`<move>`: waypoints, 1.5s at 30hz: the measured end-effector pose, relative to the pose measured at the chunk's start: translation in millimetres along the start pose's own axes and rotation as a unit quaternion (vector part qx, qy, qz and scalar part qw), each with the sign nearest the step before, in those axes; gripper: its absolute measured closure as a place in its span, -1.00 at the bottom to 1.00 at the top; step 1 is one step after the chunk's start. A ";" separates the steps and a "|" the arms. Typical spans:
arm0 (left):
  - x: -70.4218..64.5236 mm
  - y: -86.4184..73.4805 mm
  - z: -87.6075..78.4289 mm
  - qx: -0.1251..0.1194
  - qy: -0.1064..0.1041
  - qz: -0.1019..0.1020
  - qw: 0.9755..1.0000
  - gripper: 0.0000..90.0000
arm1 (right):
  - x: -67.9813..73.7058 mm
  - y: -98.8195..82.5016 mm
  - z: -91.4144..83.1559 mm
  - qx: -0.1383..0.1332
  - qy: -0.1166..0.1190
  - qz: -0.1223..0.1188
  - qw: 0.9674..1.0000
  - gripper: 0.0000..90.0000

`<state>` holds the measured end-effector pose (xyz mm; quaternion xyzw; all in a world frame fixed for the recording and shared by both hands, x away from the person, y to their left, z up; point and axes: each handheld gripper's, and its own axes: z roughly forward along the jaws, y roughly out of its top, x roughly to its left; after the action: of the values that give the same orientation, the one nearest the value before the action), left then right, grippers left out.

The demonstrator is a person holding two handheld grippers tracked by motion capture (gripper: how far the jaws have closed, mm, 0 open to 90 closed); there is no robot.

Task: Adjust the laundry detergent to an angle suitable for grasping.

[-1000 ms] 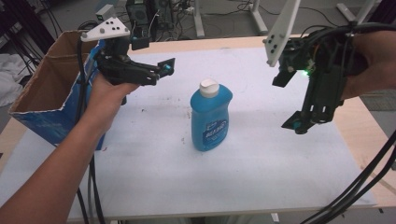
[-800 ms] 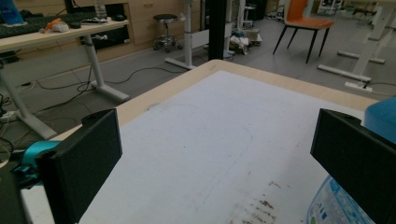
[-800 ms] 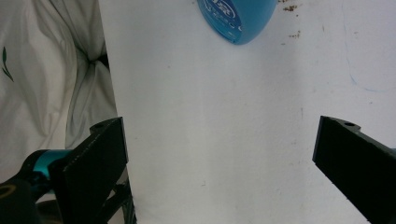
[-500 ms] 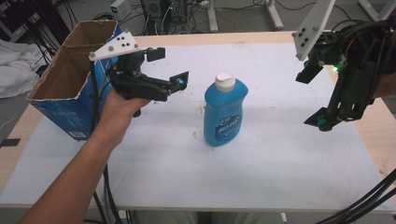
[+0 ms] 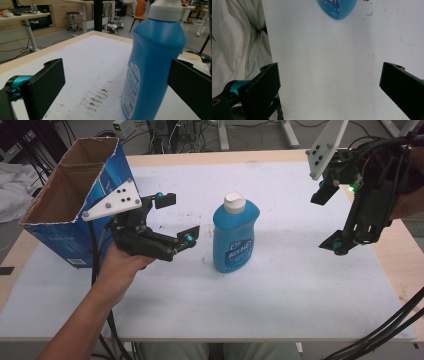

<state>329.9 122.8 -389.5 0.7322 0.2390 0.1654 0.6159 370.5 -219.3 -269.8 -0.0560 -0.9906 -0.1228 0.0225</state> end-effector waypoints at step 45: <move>-44.2 -9.6 61.8 0.063 -0.010 -0.018 0.998 -0.96 | 0.7 -5.1 -5.2 -0.015 -0.005 0.000 1.000 -0.95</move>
<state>324.9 48.7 -408.1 0.7665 0.2558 0.1315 0.5742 369.3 -225.3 -266.0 -0.0572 -0.9888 -0.1371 0.0169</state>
